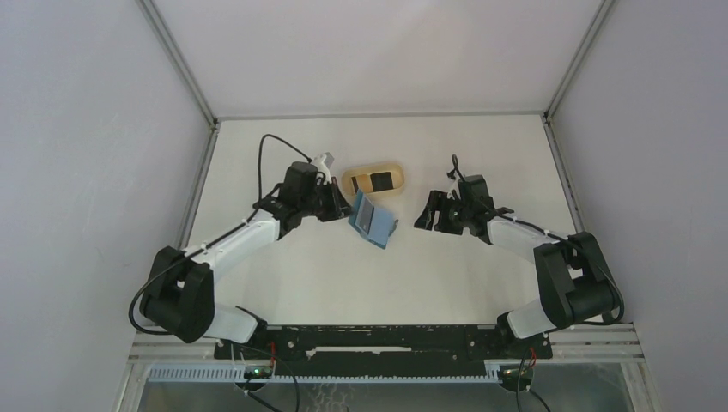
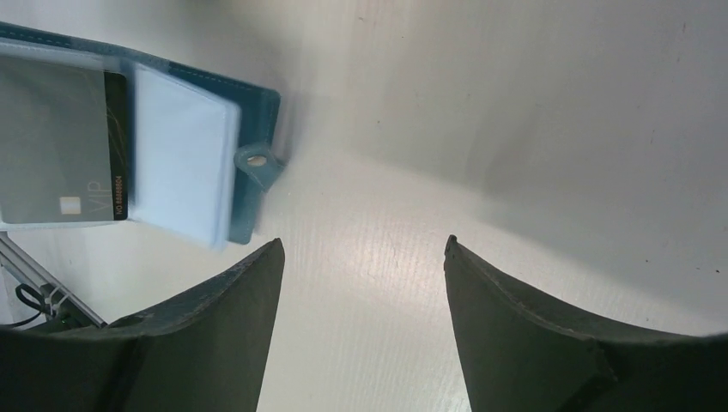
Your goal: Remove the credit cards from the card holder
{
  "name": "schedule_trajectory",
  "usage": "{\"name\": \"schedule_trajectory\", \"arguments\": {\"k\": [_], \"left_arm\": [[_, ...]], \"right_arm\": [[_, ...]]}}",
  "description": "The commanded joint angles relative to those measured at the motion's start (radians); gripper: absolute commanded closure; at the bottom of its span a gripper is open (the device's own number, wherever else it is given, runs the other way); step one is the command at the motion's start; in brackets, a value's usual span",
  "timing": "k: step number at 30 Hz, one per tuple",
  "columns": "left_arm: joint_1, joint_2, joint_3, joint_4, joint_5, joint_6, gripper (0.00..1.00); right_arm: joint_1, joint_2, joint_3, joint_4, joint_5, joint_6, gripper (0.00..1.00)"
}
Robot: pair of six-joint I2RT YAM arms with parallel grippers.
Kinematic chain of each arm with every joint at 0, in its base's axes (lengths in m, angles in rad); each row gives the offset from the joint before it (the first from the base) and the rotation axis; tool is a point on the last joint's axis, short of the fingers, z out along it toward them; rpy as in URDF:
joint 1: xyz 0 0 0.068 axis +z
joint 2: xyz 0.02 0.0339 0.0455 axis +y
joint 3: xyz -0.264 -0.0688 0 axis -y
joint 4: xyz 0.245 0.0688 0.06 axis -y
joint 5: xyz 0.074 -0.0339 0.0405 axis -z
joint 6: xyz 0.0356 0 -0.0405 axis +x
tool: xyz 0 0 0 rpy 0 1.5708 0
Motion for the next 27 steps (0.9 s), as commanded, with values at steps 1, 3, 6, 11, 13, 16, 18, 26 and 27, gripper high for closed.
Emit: {"name": "schedule_trajectory", "arguments": {"k": [1,3,6,11,13,16,18,26,27], "left_arm": [[-0.018,-0.041,0.102,-0.133,-0.094,0.091,1.0],[-0.033,-0.039,0.128,-0.175,-0.134,0.113,1.0],[-0.043,-0.034,0.157,-0.21,-0.165,0.131,1.0],[-0.046,-0.029,0.156,-0.209,-0.166,0.122,1.0],[-0.046,-0.028,0.146,-0.202,-0.168,0.118,1.0],[-0.044,-0.02,0.107,-0.158,-0.171,0.092,1.0],[-0.044,-0.011,0.068,-0.107,-0.157,0.065,1.0],[-0.037,0.042,-0.091,0.101,-0.128,-0.067,1.0],[-0.035,0.049,-0.105,0.114,-0.128,-0.077,1.0]], "right_arm": [[0.003,-0.031,0.024,0.003,0.033,-0.012,0.23],[0.004,-0.029,0.024,-0.001,0.04,-0.011,0.23],[0.003,-0.024,0.024,-0.003,0.047,-0.009,0.22],[0.003,-0.022,0.024,-0.007,0.051,-0.01,0.22],[0.001,-0.024,0.024,-0.007,0.053,-0.01,0.22],[0.003,-0.028,0.024,-0.003,0.048,-0.01,0.22],[0.005,-0.029,0.024,0.001,0.038,-0.009,0.22],[0.024,-0.053,0.024,0.024,0.01,-0.008,0.22],[0.03,-0.054,0.024,0.033,0.001,-0.005,0.22]]}}
